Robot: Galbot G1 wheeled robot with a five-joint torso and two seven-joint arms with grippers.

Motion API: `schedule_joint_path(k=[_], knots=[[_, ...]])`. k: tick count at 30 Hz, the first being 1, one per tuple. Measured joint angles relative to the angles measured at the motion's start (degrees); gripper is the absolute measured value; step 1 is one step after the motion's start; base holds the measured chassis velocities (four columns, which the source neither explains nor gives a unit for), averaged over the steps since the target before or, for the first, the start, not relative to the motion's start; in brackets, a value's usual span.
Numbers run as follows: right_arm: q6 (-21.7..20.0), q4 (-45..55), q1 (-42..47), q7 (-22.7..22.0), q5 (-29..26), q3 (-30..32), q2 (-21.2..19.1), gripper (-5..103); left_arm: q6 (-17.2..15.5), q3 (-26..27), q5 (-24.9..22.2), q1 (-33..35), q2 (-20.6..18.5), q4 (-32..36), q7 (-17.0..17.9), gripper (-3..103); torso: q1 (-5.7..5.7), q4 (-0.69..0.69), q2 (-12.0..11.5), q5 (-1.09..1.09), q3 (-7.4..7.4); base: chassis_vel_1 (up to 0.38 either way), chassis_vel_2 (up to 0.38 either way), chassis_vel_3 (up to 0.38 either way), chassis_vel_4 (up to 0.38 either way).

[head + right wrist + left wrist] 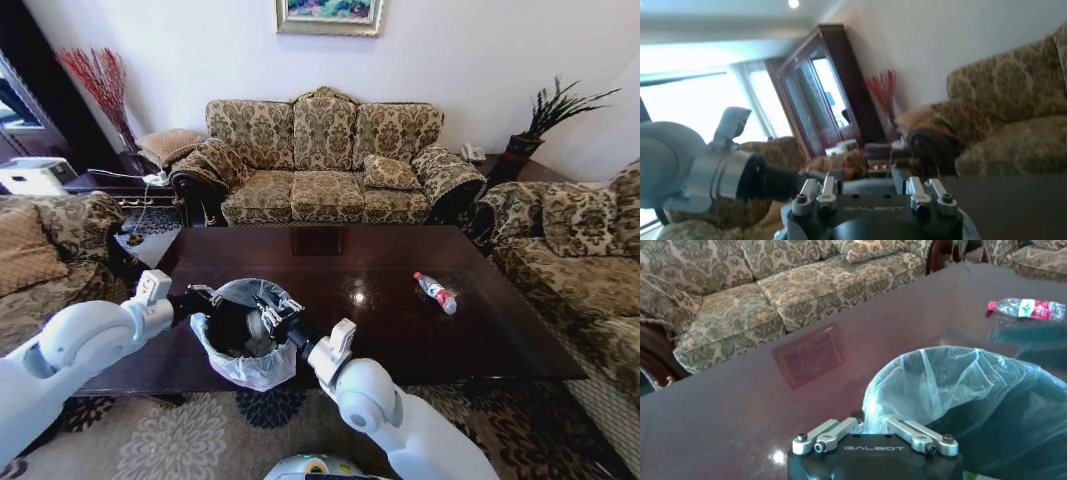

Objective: Move to the front of the table and place the trash on the table into the trash bin.

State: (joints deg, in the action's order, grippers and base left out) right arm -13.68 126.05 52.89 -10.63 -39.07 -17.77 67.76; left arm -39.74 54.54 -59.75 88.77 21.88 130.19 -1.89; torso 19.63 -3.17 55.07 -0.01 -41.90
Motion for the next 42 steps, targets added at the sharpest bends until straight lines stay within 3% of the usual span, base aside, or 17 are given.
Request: schedule_joint_path(k=[2,4,6,7,8,11,14,19,26,31,35,37,40,42], knots=[[4.9,-0.3,2.0,2.1,2.8,2.6,0.9,55,0.0,0.0,0.0,0.0,0.0,0.0,0.0,1,0.00,-0.01,0.0,0.00,0.00,0.000,0.000,0.000,0.000],[7.1,-0.6,2.8,2.4,3.4,3.9,1.5,55,0.0,0.0,0.0,0.0,0.0,0.0,0.0,1,0.00,-0.02,0.0,0.00,0.00,0.000,0.000,0.000,0.000],[14.5,-3.0,4.9,1.3,3.8,8.5,3.4,66,0.0,0.0,0.0,0.0,0.0,0.0,0.0,1,0.00,0.00,0.0,0.01,0.00,0.000,0.000,0.000,0.000],[15.9,-4.3,5.8,0.2,3.9,11.3,3.5,72,0.0,0.0,0.0,0.0,0.0,0.0,0.0,1,0.00,0.01,0.0,0.02,0.00,0.000,0.000,0.000,0.000],[15.9,-4.3,5.8,0.2,3.9,11.3,3.5,72,0.0,0.0,0.0,0.0,0.0,0.0,0.0,1,0.00,0.01,0.0,0.02,0.00,0.000,0.000,0.000,0.000],[15.1,-8.6,8.4,-3.0,2.1,21.8,1.9,88,0.0,0.0,0.0,0.0,0.0,0.0,0.0,1,0.00,-0.02,0.0,0.01,0.00,0.000,0.000,0.000,0.000],[14.4,-11.2,9.8,-4.1,-0.4,26.9,0.6,97,0.0,0.0,0.0,0.0,0.0,0.0,0.0,1,0.00,-0.02,0.0,0.01,0.00,0.000,0.000,0.000,0.000],[14.9,-15.4,10.7,-4.9,-0.6,31.7,0.5,100,0.0,0.0,0.0,0.0,0.0,0.0,0.0,1,0.00,0.00,0.0,0.01,0.00,-0.020,-0.023,0.022,0.024],[17.9,-22.2,9.1,-6.3,-0.1,33.0,1.1,100,0.0,0.0,0.0,0.0,0.0,0.0,0.0,1,0.00,0.00,0.0,-0.01,0.00,-0.112,-0.121,0.130,0.127],[18.1,-29.2,7.2,-9.4,4.2,34.3,2.8,100,0.0,0.0,0.0,0.0,0.0,0.0,0.0,1,0.00,0.01,0.0,0.02,0.00,-0.210,-0.211,0.214,0.223],[16.6,-34.1,6.5,-10.2,7.2,35.3,2.7,100,0.0,0.0,0.0,0.0,0.0,0.0,-0.1,1,0.02,-0.08,0.0,0.06,-0.01,-0.148,-0.184,0.120,0.132],[16.4,-36.7,5.9,-10.6,8.4,35.3,2.6,100,0.0,0.0,0.0,0.0,0.0,0.0,-0.1,1,0.02,-0.08,0.0,0.06,-0.01,-0.107,-0.071,0.029,0.044],[18.5,-43.1,5.0,-10.1,15.5,36.7,2.8,100,0.0,0.0,0.0,0.0,0.0,0.0,-0.1,1,0.01,0.01,0.0,-0.04,-0.01,-0.023,-0.024,-0.005,0.000],[18.8,-44.1,4.9,-9.6,16.0,37.1,2.7,100,0.0,0.0,0.0,0.0,0.0,0.0,-0.1,1,0.01,0.02,0.0,-0.07,-0.01,0.000,0.000,0.000,0.000]])
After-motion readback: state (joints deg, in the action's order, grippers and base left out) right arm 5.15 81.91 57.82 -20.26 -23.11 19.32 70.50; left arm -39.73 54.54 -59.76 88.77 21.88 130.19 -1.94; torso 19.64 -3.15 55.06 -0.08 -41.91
